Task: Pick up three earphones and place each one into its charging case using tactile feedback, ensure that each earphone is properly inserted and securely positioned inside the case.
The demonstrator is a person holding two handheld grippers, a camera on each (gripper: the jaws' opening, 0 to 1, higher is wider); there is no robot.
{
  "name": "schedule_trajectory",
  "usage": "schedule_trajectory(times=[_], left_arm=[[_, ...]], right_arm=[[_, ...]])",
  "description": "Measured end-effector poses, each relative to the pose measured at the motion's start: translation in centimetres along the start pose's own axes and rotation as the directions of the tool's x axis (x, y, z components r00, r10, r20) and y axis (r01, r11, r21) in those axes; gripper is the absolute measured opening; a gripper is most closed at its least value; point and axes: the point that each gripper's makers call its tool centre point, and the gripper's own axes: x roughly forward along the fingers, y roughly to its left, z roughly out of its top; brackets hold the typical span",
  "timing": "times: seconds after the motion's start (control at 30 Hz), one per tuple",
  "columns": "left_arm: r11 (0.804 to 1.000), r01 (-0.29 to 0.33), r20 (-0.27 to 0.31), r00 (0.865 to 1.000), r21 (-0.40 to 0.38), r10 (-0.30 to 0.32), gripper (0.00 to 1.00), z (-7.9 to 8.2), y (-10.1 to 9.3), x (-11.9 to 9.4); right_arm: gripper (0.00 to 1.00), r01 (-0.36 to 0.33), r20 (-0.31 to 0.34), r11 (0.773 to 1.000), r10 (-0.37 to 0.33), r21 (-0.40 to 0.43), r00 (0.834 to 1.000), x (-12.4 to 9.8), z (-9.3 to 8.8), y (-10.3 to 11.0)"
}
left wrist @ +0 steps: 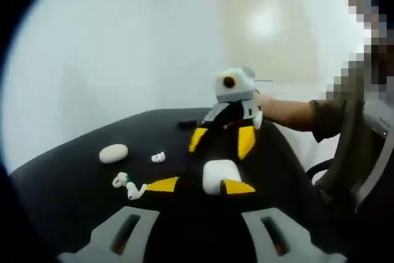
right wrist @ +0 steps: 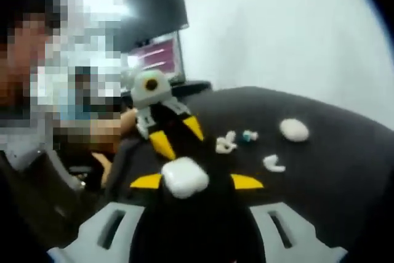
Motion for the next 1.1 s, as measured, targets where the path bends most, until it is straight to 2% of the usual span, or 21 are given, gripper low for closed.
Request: schedule_trajectory(times=[0.07,0.1,0.13,0.17,0.23,0.33,0.4,0.47,0.53,0.6,0.7,0.8,0.83,0.87,0.9,0.93,1.0,1.07,1.1], left_arm=[[1.000,0.016,-0.005,1.000,-0.006,-0.016,0.24,-0.1,-0.3,0.0],[0.999,0.028,-0.002,1.000,-0.014,-0.029,0.26,-0.1,-0.5,0.1],[0.999,0.035,0.003,0.999,-0.022,-0.035,0.27,0.0,-0.6,0.1],[0.999,0.036,0.003,0.999,-0.026,-0.036,0.27,0.0,-0.6,0.1],[0.998,0.052,0.005,0.999,-0.042,-0.052,0.27,0.0,-0.7,0.1],[0.997,0.064,0.000,0.998,-0.048,-0.064,0.27,-0.1,-0.9,0.1],[0.996,0.076,-0.011,0.997,-0.044,-0.077,0.27,-0.3,-1.2,0.2],[0.995,0.087,-0.017,0.996,-0.043,-0.088,0.27,-0.4,-1.4,0.4],[0.995,0.093,-0.022,0.995,-0.042,-0.094,0.28,-0.5,-1.5,0.4],[0.994,0.097,-0.028,0.995,-0.040,-0.098,0.29,-0.6,-1.7,0.4],[0.994,0.106,-0.037,0.994,-0.039,-0.107,0.29,-0.8,-1.8,0.5],[0.991,0.127,-0.043,0.991,-0.047,-0.129,0.28,-0.9,-2.2,0.5],[0.988,0.144,-0.043,0.988,-0.061,-0.147,0.29,-0.9,-2.6,0.4],[0.985,0.157,-0.050,0.986,-0.071,-0.160,0.29,-1.0,-2.7,0.4],[0.984,0.160,-0.054,0.985,-0.073,-0.164,0.29,-1.0,-2.8,0.5],[0.984,0.161,-0.056,0.985,-0.073,-0.165,0.28,-1.1,-2.8,0.6],[0.985,0.160,-0.064,0.984,-0.065,-0.164,0.27,-1.2,-2.9,0.7],[0.986,0.156,-0.063,0.985,-0.064,-0.160,0.23,-1.1,-2.8,0.8],[0.987,0.146,-0.065,0.987,-0.060,-0.150,0.21,-1.2,-2.7,0.9]], right_arm=[[0.59,-0.107,-0.041,0.993,0.109,0.045,0.993,1.2,-1.0,1.4],[0.58,-0.135,-0.052,0.989,0.138,0.052,0.989,1.4,-1.2,1.7],[0.57,-0.144,-0.009,0.989,0.145,0.018,0.989,1.7,-0.6,1.6],[0.53,-0.150,-0.021,0.988,0.151,0.043,0.988,1.7,-0.8,1.4],[0.45,-0.171,0.005,0.975,0.172,0.140,0.985,1.4,-0.4,1.3],[0.35,-0.224,0.023,0.937,0.226,0.267,0.974,0.9,-0.5,1.5],[0.34,-0.220,0.017,0.942,0.223,0.253,0.975,1.1,-0.6,1.7],[0.29,-0.192,-0.026,0.962,0.201,0.193,0.979,1.6,-1.1,1.7],[0.30,-0.185,-0.025,0.961,0.194,0.208,0.981,1.9,-0.7,2.0],[0.30,-0.161,-0.038,0.971,0.170,0.175,0.985,1.9,-0.7,2.2],[0.29,-0.131,-0.028,0.990,0.132,0.056,0.991,1.6,-0.5,2.2],[0.29,-0.065,0.002,0.986,0.066,-0.151,0.998,1.3,-0.1,2.8],[0.29,-0.034,0.020,0.971,0.040,-0.235,0.999,1.2,0.1,3.0],[0.29,0.008,0.046,0.926,0.010,-0.378,0.999,1.0,0.4,3.3],[0.29,0.044,0.068,0.870,-0.012,-0.491,0.998,0.9,0.5,3.6],[0.28,0.073,0.084,0.816,-0.030,-0.574,0.996,0.9,0.5,3.9],[0.26,0.117,0.110,0.739,-0.059,-0.663,0.992,0.9,0.5,4.3],[0.26,0.140,0.122,0.674,-0.075,-0.725,0.990,1.1,0.5,4.7],[0.26,0.150,0.122,0.662,-0.088,-0.735,0.989,1.2,0.5,4.8]])
